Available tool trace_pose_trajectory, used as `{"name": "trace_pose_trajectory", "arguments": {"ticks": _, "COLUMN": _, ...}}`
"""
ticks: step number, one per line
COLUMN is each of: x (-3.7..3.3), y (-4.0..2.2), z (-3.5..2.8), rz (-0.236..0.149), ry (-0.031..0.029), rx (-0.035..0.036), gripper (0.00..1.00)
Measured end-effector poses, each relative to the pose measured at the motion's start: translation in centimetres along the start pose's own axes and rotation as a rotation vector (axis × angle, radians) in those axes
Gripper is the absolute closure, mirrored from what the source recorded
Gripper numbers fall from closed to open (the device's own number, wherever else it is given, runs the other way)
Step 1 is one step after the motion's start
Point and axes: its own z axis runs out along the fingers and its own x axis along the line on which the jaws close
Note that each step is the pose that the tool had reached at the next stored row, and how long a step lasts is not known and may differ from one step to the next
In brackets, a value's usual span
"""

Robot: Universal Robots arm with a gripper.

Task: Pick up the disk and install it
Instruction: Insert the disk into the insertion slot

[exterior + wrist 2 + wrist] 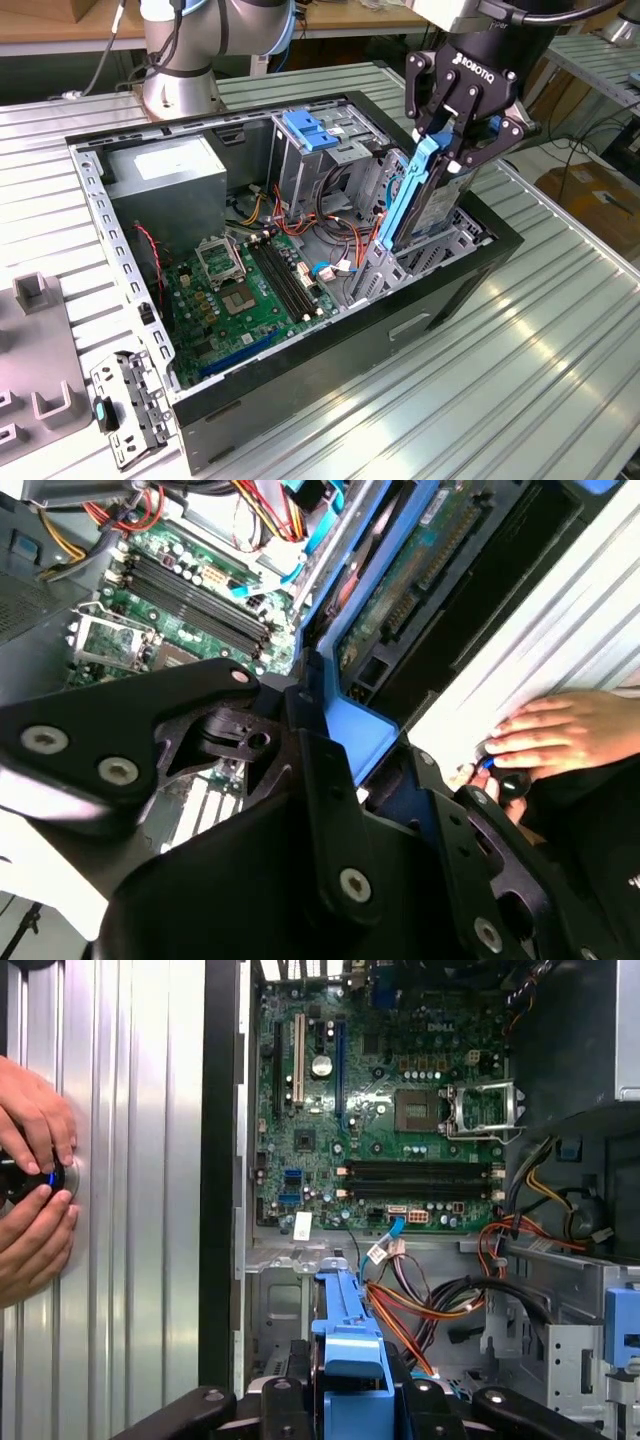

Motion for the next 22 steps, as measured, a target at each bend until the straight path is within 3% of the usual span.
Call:
{"name": "trace_pose_trajectory", "arguments": {"ticks": 10, "x": 0.0, "y": 0.0, "z": 0.06, "rz": 0.0, "ry": 0.0018, "rx": -0.0002, "gripper": 0.63}}
{"name": "trace_pose_trajectory", "arguments": {"ticks": 11, "x": 0.0, "y": 0.0, "z": 0.24, "rz": 0.0, "ry": 0.0017, "rx": -0.0002, "gripper": 0.56}}
{"name": "trace_pose_trajectory", "arguments": {"ticks": 12, "x": -0.05, "y": -0.03, "z": 1.49, "rz": 0.0, "ry": 0.0018, "rx": -0.0002, "gripper": 0.49}}
{"name": "trace_pose_trajectory", "arguments": {"ticks": 14, "x": -0.05, "y": -0.04, "z": 2.7, "rz": 0.0, "ry": 0.0018, "rx": -0.0002, "gripper": 0.7}}
{"name": "trace_pose_trajectory", "arguments": {"ticks": 16, "x": -0.03, "y": -0.05, "z": 3.38, "rz": 0.0, "ry": 0.0019, "rx": -0.0002, "gripper": 0.88}}
{"name": "trace_pose_trajectory", "arguments": {"ticks": 22, "x": -0.02, "y": -0.07, "z": 4.45, "rz": 0.0, "ry": 0.0017, "rx": -0.0002, "gripper": 0.89}}
